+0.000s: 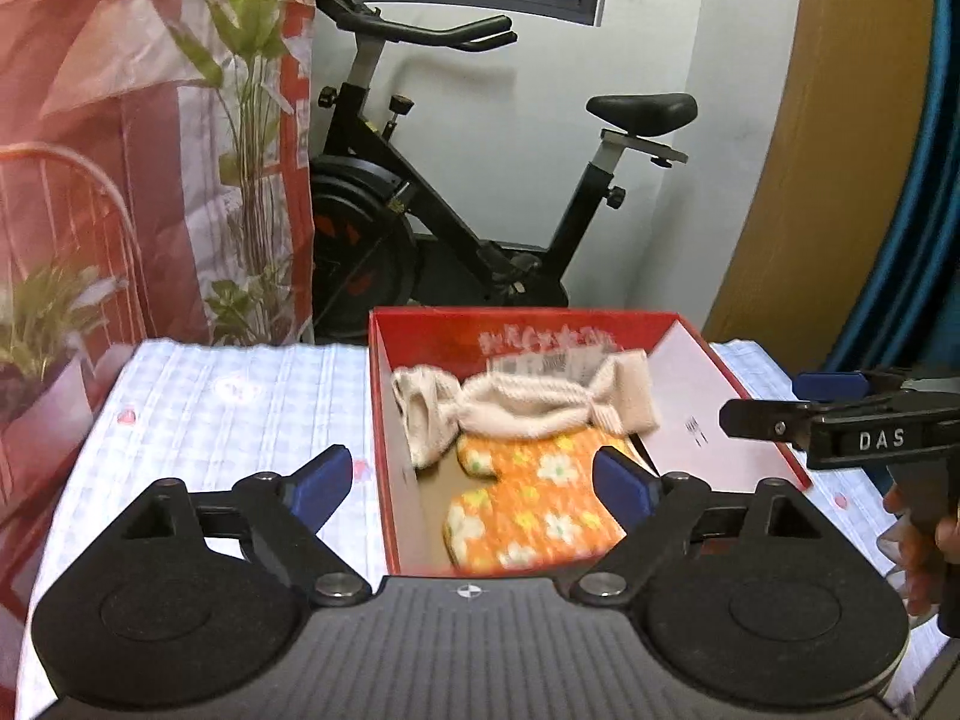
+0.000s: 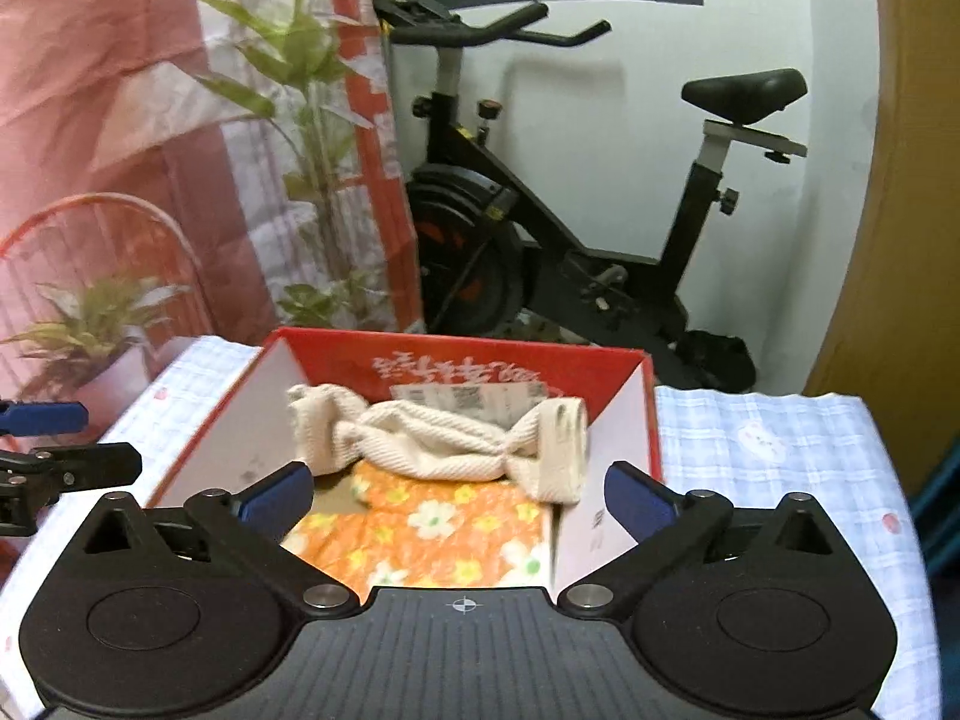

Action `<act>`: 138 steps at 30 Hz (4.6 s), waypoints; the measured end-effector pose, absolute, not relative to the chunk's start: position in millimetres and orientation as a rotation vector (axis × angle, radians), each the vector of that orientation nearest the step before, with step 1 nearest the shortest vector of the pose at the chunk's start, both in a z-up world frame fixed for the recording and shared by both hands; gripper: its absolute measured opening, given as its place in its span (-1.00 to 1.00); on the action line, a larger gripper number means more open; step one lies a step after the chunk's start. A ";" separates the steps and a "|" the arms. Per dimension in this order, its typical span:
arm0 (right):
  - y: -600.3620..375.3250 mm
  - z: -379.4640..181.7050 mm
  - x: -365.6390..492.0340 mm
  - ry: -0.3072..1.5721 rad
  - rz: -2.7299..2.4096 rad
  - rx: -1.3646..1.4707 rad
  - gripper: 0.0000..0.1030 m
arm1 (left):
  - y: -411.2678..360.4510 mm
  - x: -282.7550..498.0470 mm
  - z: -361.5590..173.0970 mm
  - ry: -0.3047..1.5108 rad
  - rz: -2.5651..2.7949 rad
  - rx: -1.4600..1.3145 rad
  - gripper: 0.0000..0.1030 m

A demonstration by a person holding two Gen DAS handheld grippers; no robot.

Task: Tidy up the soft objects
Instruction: 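Open both grippers to release the towel onto the cloth in the box, then lower both tools to the blue cotton pad packet and close both grippers on it, then lift the blue cotton pad packet with both grippers toward the red box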

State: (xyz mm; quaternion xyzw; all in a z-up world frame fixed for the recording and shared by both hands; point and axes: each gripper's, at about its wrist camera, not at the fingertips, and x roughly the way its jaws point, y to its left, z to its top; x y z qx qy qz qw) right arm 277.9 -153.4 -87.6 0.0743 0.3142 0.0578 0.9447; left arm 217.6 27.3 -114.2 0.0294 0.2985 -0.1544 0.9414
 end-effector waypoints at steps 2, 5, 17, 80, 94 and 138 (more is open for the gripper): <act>-153.4 -91.9 262.8 0.634 0.116 0.169 0.99 | 30.8 203.4 -123.6 0.616 -0.321 0.052 0.73; -151.4 -102.4 239.3 0.629 0.118 0.183 0.99 | 37.7 181.9 -141.9 0.641 -0.332 0.035 0.72; -119.2 -158.5 160.1 0.655 0.177 0.200 0.98 | 49.5 133.3 -189.1 0.672 -0.340 -0.004 0.70; -74.6 -209.9 99.0 0.679 0.280 0.155 -0.09 | 54.3 131.3 -259.3 0.826 -0.410 -0.241 0.07; -75.0 -206.5 99.0 0.662 0.321 0.184 -0.25 | 51.0 119.9 -240.8 0.759 -0.410 -0.236 -0.03; -109.0 -46.5 163.0 0.308 0.349 0.068 -0.25 | 21.8 174.9 -86.3 0.397 -0.483 -0.195 -0.03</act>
